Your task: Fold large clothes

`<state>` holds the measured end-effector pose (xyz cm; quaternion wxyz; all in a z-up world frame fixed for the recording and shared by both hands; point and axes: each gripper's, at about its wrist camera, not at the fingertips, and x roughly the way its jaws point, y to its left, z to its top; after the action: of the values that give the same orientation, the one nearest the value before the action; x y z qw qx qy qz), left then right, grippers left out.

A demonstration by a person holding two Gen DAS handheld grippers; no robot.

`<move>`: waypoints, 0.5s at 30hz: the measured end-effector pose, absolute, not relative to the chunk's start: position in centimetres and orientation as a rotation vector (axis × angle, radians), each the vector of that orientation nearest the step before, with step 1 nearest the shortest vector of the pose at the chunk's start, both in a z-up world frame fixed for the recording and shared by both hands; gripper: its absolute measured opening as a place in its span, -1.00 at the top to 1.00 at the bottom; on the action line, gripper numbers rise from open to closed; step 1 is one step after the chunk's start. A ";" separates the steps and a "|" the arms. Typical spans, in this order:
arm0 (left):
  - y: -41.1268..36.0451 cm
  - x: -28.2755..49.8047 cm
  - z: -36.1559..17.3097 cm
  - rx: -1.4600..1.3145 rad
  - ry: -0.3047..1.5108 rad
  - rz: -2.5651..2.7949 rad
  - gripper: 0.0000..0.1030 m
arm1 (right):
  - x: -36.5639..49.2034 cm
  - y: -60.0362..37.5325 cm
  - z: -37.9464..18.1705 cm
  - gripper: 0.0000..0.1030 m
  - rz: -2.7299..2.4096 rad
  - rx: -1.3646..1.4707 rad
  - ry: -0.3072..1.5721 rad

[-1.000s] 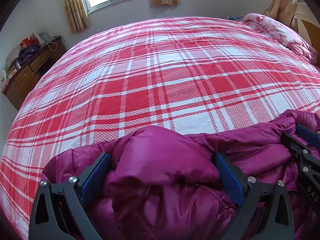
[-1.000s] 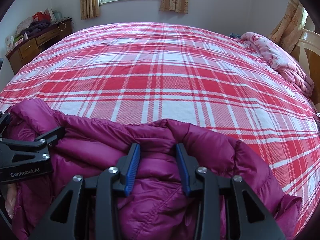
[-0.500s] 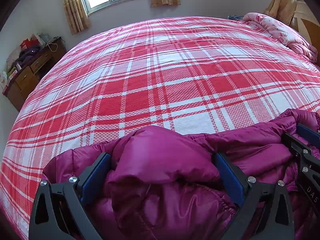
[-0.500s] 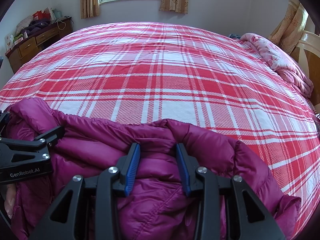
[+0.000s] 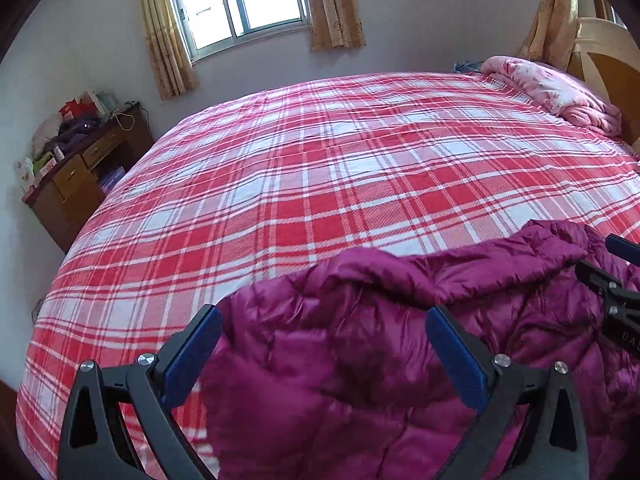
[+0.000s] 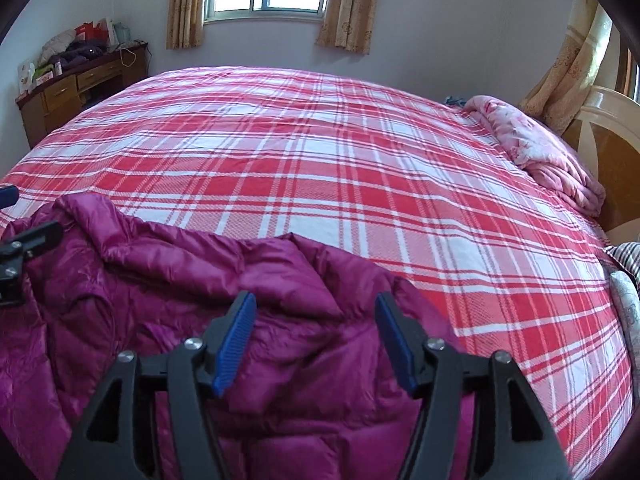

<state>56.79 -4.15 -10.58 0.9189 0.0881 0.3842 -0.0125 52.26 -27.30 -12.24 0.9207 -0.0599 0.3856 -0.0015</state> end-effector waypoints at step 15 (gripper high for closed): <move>3.1 35.3 -13.7 0.156 0.850 0.006 -0.98 | 32.2 -31.7 -13.5 -0.40 -0.032 0.028 0.864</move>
<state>35.25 3.09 -13.72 0.9081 0.0757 0.4118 0.0027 32.22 -31.75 -13.50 0.9079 0.0136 0.4186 -0.0154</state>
